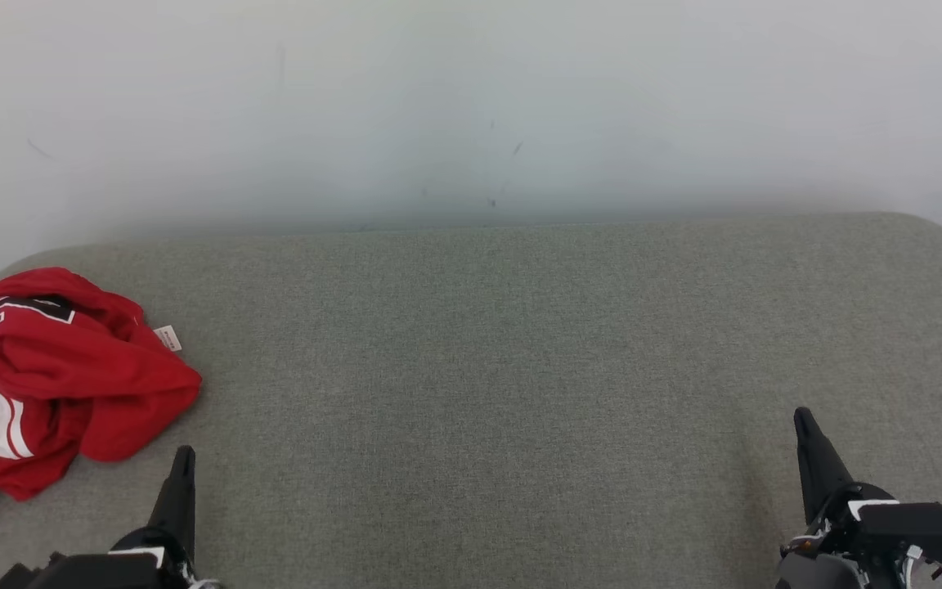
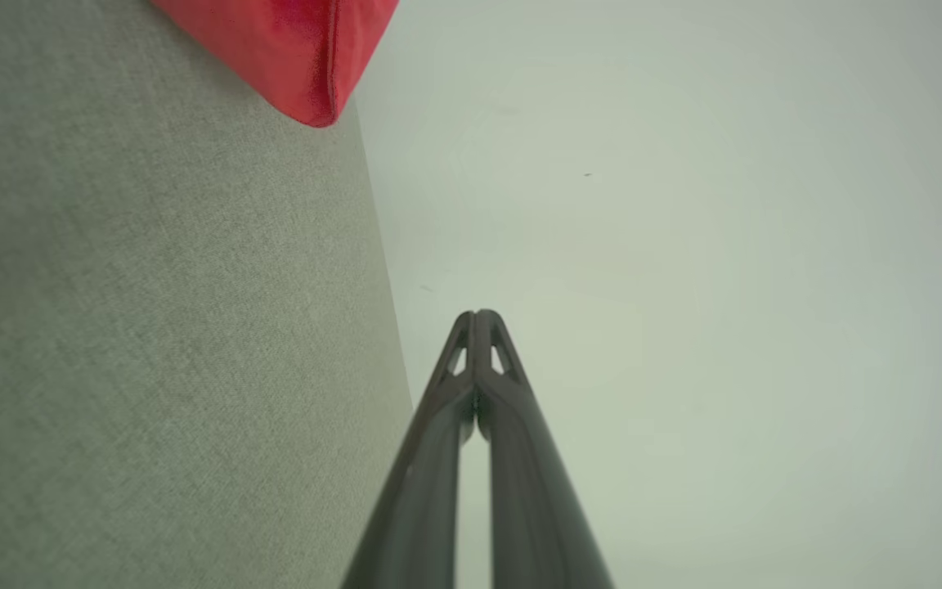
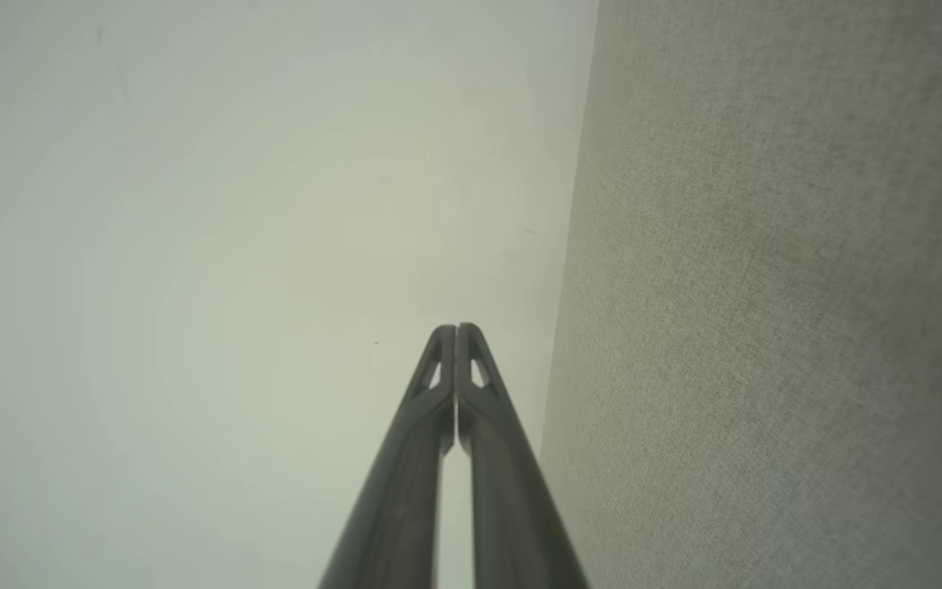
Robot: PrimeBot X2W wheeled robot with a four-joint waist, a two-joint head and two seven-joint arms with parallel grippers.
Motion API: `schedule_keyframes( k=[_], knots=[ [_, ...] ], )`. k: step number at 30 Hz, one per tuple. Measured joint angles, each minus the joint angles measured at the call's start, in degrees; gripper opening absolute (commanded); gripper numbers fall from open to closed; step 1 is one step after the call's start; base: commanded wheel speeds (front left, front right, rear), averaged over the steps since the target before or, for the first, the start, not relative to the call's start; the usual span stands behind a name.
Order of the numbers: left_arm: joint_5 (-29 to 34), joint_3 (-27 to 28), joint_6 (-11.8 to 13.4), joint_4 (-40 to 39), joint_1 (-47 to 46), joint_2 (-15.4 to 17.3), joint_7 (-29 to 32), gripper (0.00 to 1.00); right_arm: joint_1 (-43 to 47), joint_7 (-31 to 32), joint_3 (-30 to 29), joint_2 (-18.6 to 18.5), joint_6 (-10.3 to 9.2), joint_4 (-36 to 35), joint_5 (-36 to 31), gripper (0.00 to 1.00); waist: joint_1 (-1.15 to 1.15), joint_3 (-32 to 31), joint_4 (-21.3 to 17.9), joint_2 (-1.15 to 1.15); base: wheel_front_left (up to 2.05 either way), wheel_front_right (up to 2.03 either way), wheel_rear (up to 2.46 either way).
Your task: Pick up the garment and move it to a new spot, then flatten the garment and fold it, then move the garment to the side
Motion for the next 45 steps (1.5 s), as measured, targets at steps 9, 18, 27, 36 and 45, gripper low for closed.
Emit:
schedule_keyframes(
  k=[9,18,27,36,45],
  knots=[
    [0.0,-0.9,0.2,2.7,2.9,-0.6,-1.0,1.00,3.0,-0.5,0.8,1.5,-0.19,2.4,-0.6,1.00,0.00,-0.3,0.0,0.00,0.00,0.00,0.00],
    [0.8,-2.5,0.2,2.4,4.0,-0.6,-3.2,1.00,3.5,-1.8,1.3,2.2,-0.18,2.0,-2.8,1.00,0.00,-1.0,0.0,0.00,0.00,0.00,0.00],
    [5.5,-3.3,0.3,1.7,4.4,-0.6,-5.4,1.00,4.0,-3.1,1.2,3.0,-0.18,1.9,-8.5,1.00,0.00,-1.6,0.1,0.00,0.00,0.00,0.00],
    [13.8,-4.6,0.8,1.0,5.0,-0.6,-7.4,1.00,4.0,-4.2,1.3,3.6,-0.18,2.7,-16.9,1.00,0.00,-2.3,0.1,0.00,0.00,0.00,0.00],
    [24.8,-6.4,1.5,1.1,5.1,-0.5,-9.6,1.00,4.0,-3.9,0.8,4.3,-0.18,4.0,-31.7,1.00,0.00,-2.9,0.2,0.00,0.00,0.00,0.00]
  ],
)
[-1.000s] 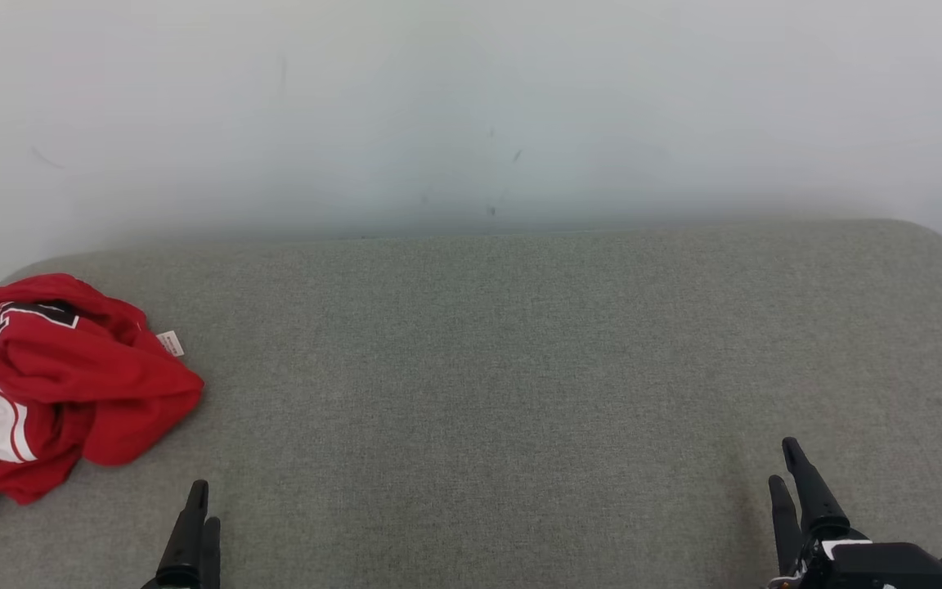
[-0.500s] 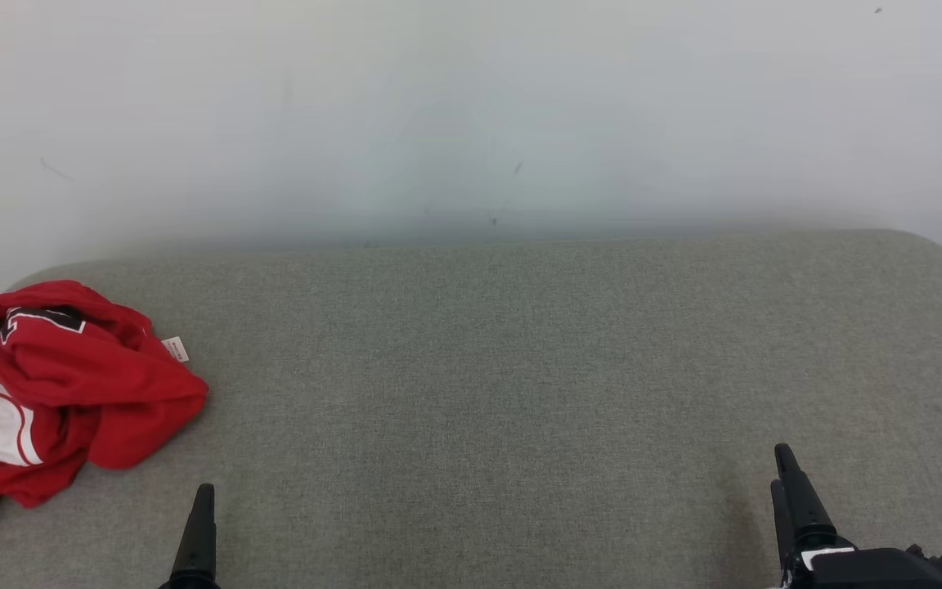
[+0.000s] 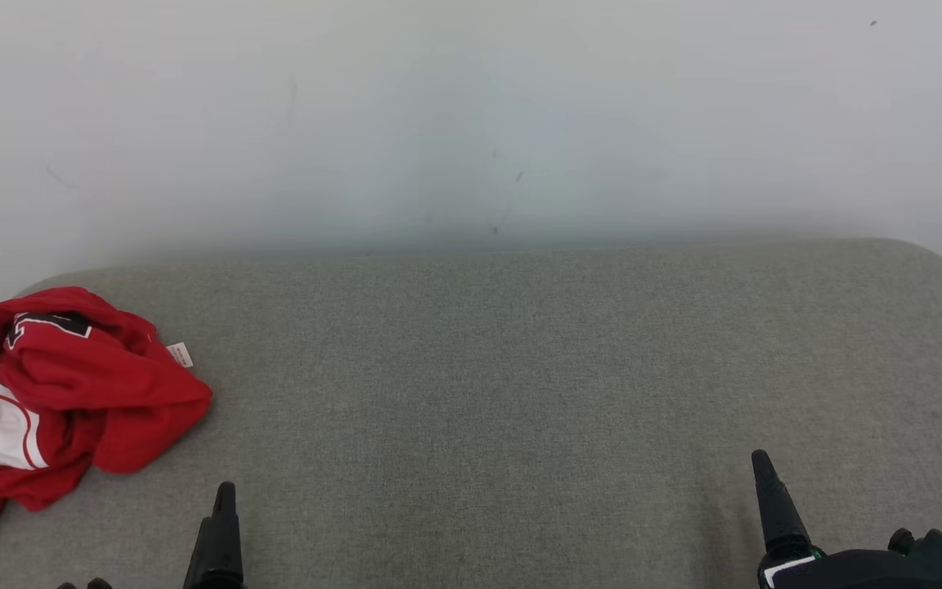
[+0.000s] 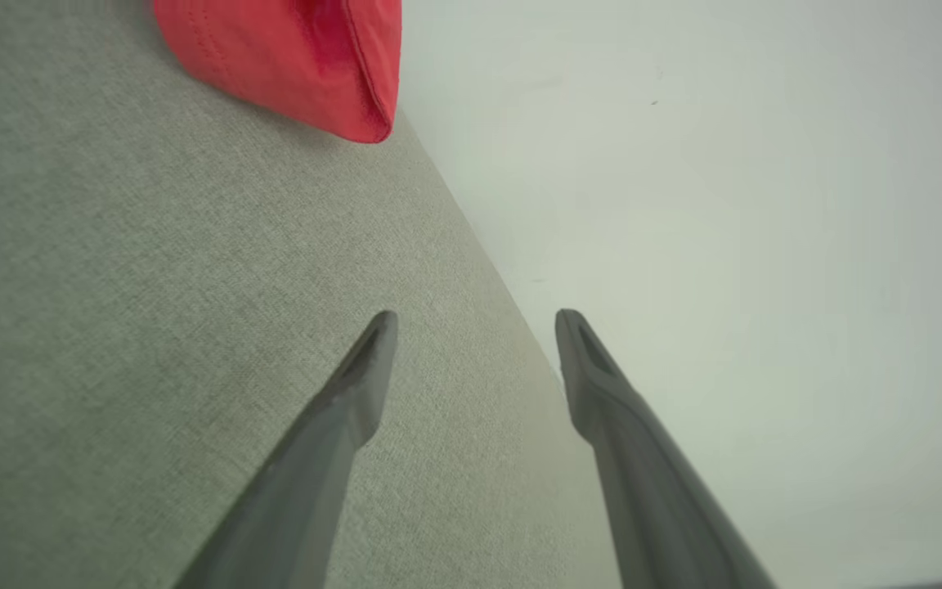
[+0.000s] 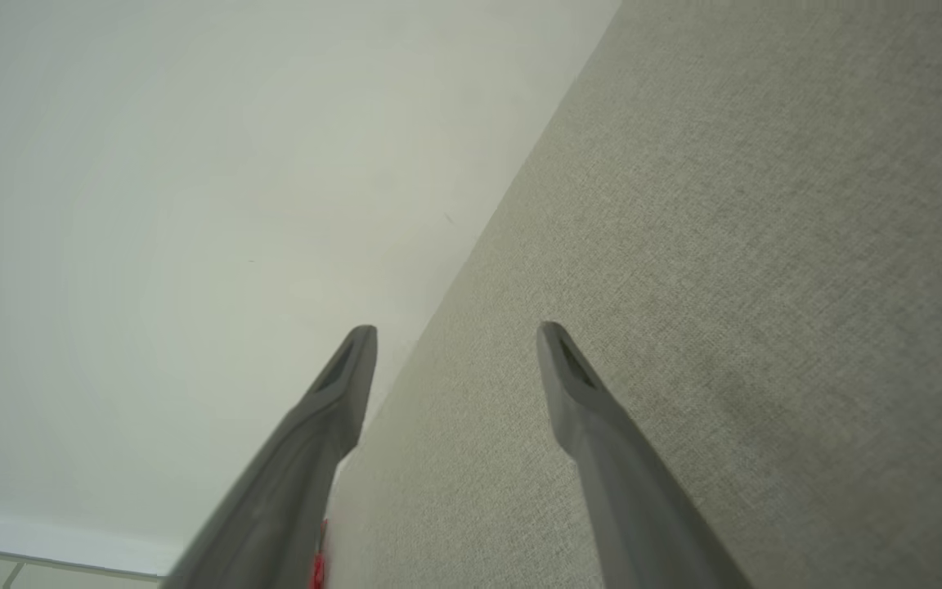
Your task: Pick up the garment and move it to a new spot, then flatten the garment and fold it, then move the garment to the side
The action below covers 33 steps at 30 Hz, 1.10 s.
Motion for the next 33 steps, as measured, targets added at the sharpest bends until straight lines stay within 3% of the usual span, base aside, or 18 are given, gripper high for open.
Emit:
schedule_keyframes(
  k=[17,33],
  knots=[
    [20.8,0.3,0.2,0.2,0.3,0.2,-3.1,1.00,1.8,3.0,-2.0,1.1,0.02,-3.4,-23.9,1.00,0.00,-1.2,0.2,0.00,0.00,0.00,0.00],
    [34.7,0.1,-0.3,2.6,0.8,1.2,-5.6,1.00,3.8,4.9,-2.7,2.0,0.07,-5.9,-36.7,1.00,0.00,-2.2,0.4,0.00,0.00,0.00,0.00]
  ],
)
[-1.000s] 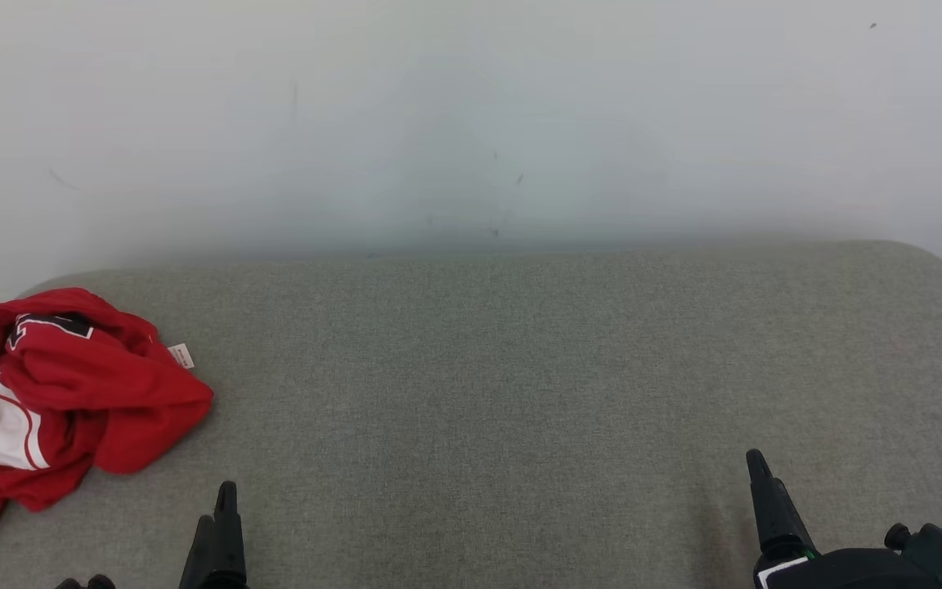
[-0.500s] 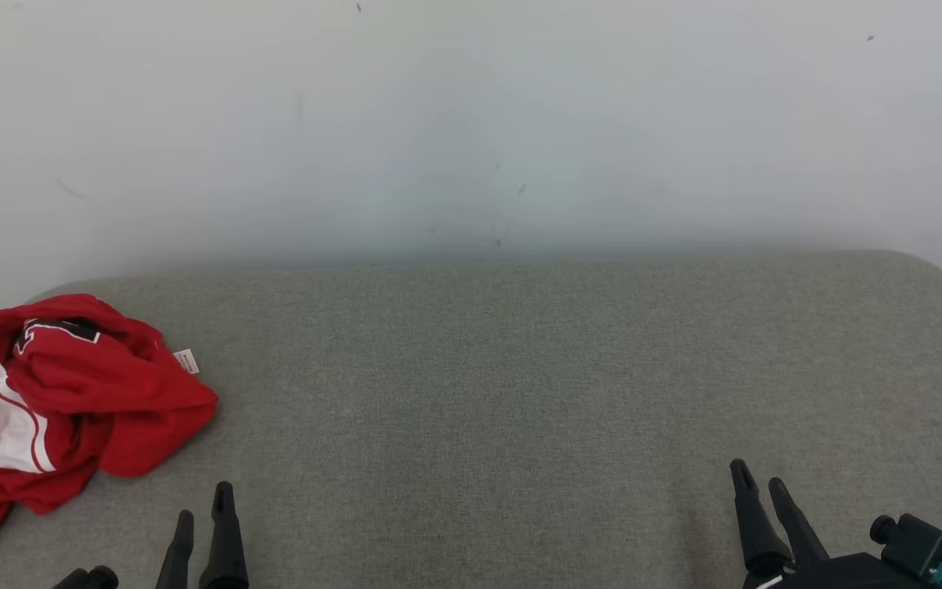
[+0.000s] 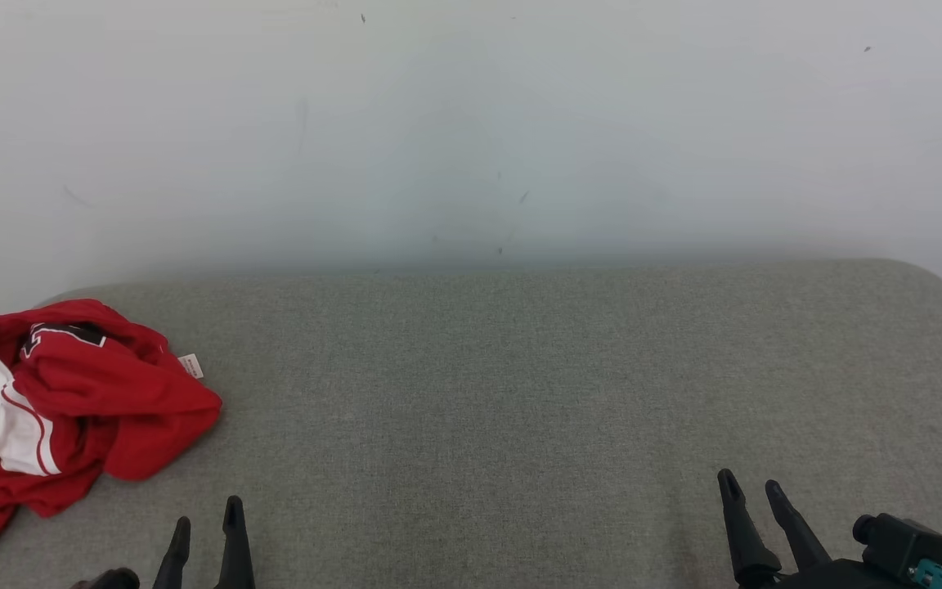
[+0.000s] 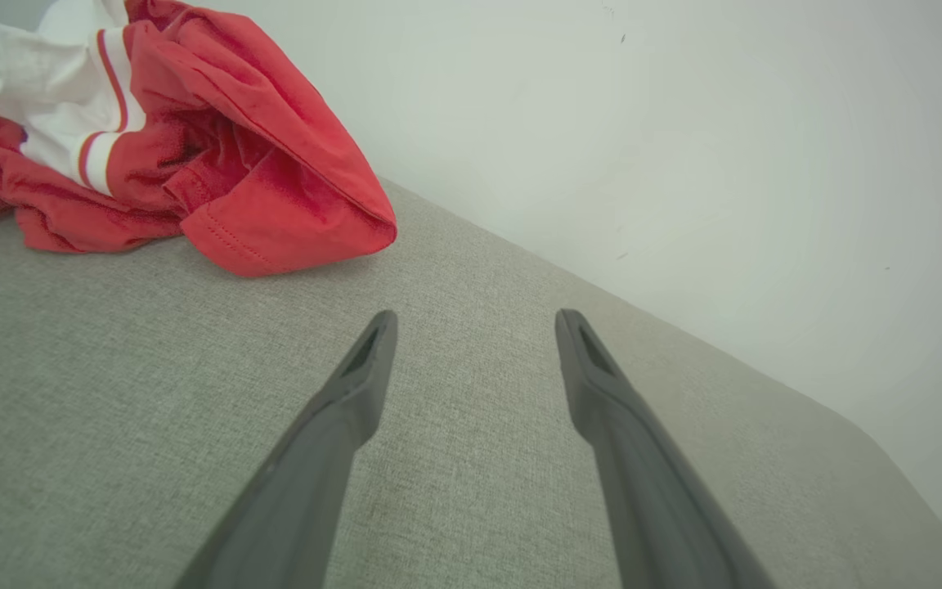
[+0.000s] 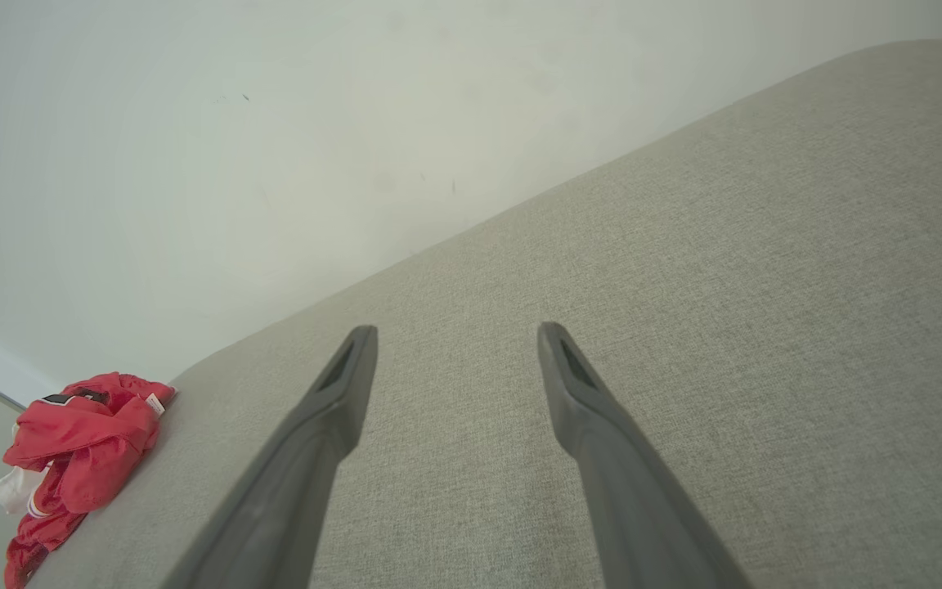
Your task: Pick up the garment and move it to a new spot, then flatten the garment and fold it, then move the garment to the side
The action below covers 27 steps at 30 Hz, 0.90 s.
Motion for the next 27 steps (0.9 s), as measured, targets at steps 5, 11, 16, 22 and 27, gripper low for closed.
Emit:
schedule_keyframes(
  k=[5,11,16,22,27],
  knots=[
    [3.2,0.1,0.0,0.6,-0.2,0.1,-0.6,1.00,0.0,0.0,-0.5,0.2,0.01,-0.2,-3.3,1.00,0.00,-0.2,0.0,0.00,0.00,0.00,0.00],
    [6.8,0.2,0.0,1.0,-0.5,0.2,-1.5,1.00,0.3,0.3,-0.8,0.5,0.01,-0.4,-6.1,1.00,0.00,-0.5,0.0,0.00,0.00,0.00,0.00],
    [9.6,-0.1,-0.5,1.6,-0.7,0.2,-2.0,1.00,0.6,0.3,-1.5,0.7,0.01,-0.5,-8.6,1.00,0.00,-0.9,0.0,0.00,0.00,0.00,0.00],
    [12.3,-0.3,-1.0,2.3,-0.9,0.2,-2.7,1.00,0.7,0.5,-1.9,1.0,0.02,-0.6,-11.6,1.00,0.00,-1.3,0.1,0.00,0.00,0.00,0.00],
    [13.7,-0.5,-1.3,2.4,-0.9,0.2,-3.2,1.00,0.8,0.5,-2.3,1.1,0.02,-0.7,-13.5,1.00,0.00,-1.5,0.1,0.00,0.00,0.00,0.00]
  ],
)
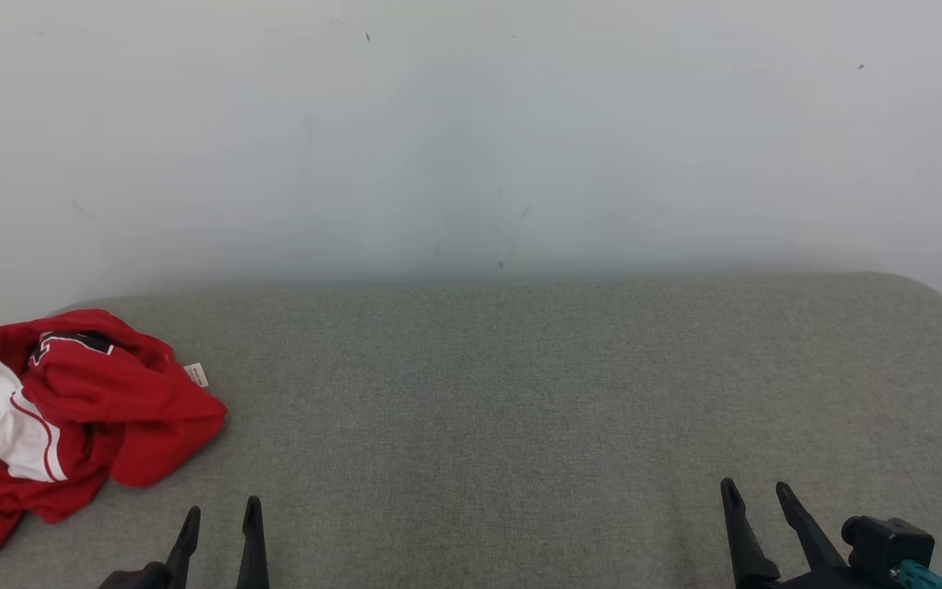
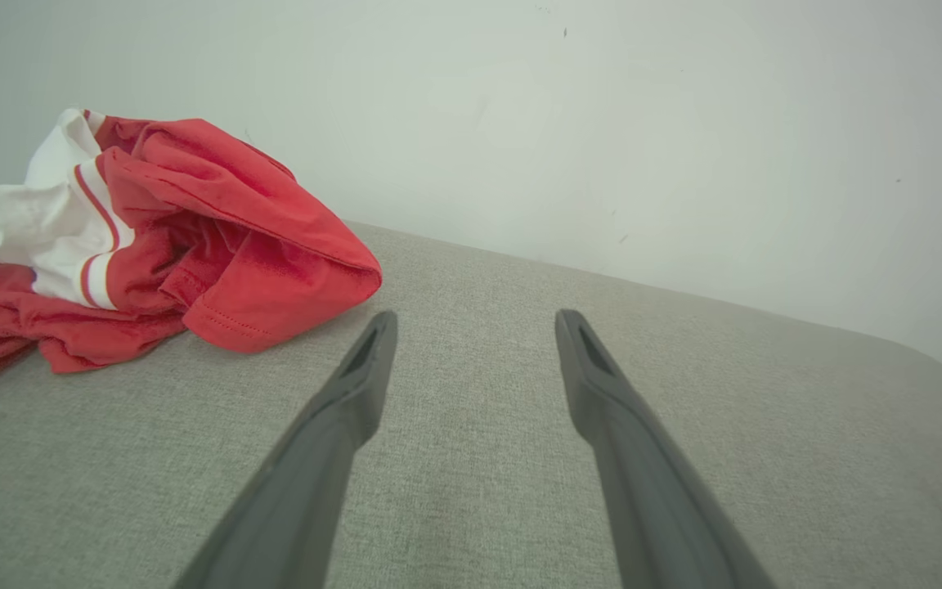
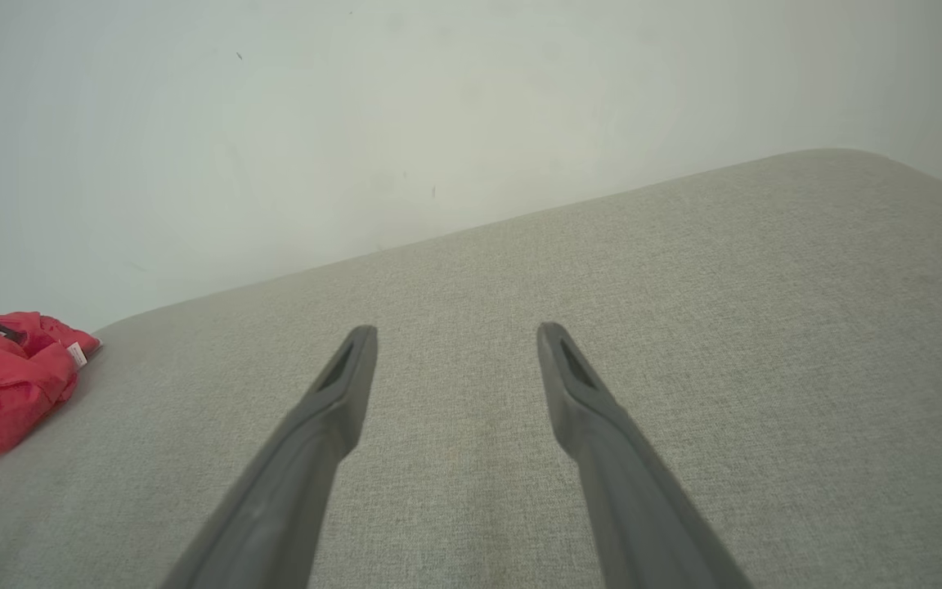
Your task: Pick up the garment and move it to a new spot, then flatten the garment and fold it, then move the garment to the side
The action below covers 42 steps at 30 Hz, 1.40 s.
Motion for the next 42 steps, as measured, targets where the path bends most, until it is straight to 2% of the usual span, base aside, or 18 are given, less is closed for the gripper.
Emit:
schedule_keyframes(
  k=[26,42],
  knots=[
    [9.6,0.0,-0.6,0.8,0.0,-0.4,-2.7,1.00,0.9,-0.2,-0.5,1.0,0.16,-0.4,-10.6,1.00,0.00,-1.3,0.3,0.00,0.00,0.00,0.00],
    [9.7,-0.1,-0.5,1.4,0.1,-0.7,-2.8,1.00,1.2,-0.4,-0.8,1.0,0.16,-0.4,-10.5,1.00,0.00,-1.1,0.9,0.00,0.00,0.00,0.00]
  ],
)
